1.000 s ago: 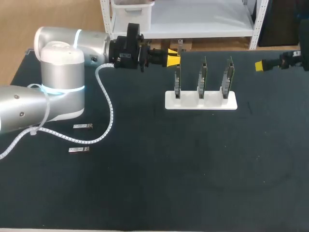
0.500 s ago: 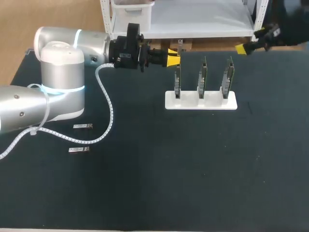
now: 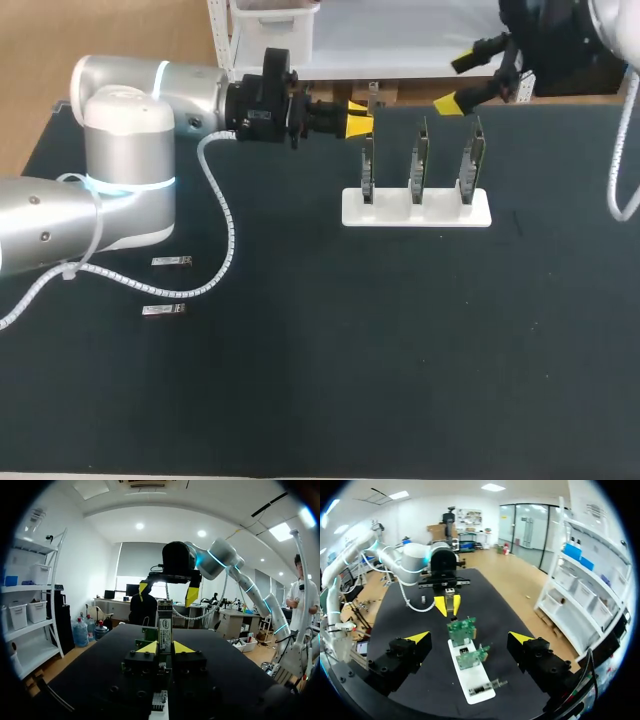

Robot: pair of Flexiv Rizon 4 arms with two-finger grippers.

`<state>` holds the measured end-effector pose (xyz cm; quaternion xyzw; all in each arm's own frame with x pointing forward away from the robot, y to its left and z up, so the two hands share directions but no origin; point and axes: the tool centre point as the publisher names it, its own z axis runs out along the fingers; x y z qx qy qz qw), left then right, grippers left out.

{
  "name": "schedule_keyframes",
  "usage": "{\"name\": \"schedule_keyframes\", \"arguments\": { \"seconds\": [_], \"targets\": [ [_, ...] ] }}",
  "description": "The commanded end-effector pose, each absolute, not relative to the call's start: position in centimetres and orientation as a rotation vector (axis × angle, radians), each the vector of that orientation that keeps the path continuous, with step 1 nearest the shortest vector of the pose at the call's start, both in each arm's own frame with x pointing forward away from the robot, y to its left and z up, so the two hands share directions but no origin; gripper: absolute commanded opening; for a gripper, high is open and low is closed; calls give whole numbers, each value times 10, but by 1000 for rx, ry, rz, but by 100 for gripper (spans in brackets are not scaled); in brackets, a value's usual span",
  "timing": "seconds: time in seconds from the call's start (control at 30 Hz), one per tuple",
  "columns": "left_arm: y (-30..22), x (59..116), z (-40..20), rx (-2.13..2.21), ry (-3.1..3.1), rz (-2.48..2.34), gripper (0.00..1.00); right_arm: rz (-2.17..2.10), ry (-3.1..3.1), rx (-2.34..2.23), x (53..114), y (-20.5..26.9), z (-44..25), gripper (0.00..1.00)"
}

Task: Pick up the optical module with the left hand, and insert it into the network port with the right hand.

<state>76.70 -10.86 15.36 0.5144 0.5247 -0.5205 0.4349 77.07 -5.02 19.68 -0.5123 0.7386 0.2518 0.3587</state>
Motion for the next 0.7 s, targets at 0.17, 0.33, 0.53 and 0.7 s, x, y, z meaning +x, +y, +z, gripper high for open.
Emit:
{"name": "schedule_keyframes", "arguments": {
  "seconds": [0.17, 0.33, 0.53, 0.7],
  "targets": [
    [-108, 765, 153, 1276, 1309, -1291, 0, 959, 1816, -1497, 777, -23, 194, 100],
    [-108, 765, 153, 1276, 1309, -1291, 0, 950, 1806, -1505, 772, -10, 192, 100],
    [-108, 765, 153, 1276, 1309, -1291, 0, 962, 1805, -1492, 767, 1, 188, 100],
    [-108, 765, 153, 1276, 1309, -1291, 0, 959, 1801, -1464, 766, 8, 190, 100]
  ]
}}
